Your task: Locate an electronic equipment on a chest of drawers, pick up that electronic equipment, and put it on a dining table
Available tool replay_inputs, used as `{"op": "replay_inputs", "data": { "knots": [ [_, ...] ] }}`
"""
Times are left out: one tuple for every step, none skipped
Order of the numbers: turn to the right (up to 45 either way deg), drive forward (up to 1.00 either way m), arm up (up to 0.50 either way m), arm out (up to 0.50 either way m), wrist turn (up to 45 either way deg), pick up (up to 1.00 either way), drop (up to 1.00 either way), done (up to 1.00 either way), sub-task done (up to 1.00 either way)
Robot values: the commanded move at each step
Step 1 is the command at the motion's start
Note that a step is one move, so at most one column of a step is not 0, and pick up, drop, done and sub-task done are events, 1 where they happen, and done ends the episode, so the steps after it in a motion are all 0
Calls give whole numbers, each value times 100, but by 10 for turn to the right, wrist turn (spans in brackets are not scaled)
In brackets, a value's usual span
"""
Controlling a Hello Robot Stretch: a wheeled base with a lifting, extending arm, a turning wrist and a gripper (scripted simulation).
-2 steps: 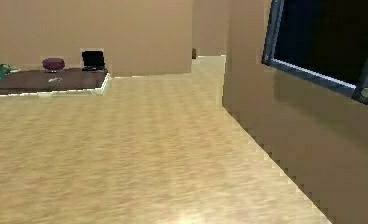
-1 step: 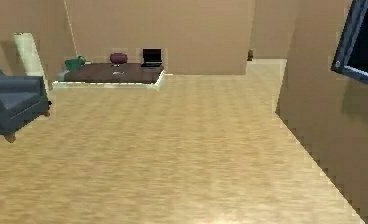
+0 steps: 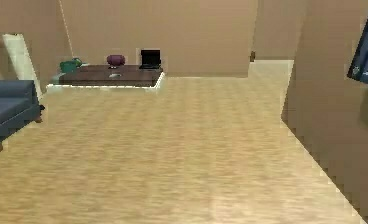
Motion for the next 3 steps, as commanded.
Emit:
{"op": "replay_inputs", "data": {
  "knots": [
    [-390, 0, 0, 0, 0, 0, 0, 0, 0],
    [-30, 0, 0, 0, 0, 0, 0, 0, 0],
    [0, 45, 0, 0, 0, 0, 0, 0, 0]
  ]
}}
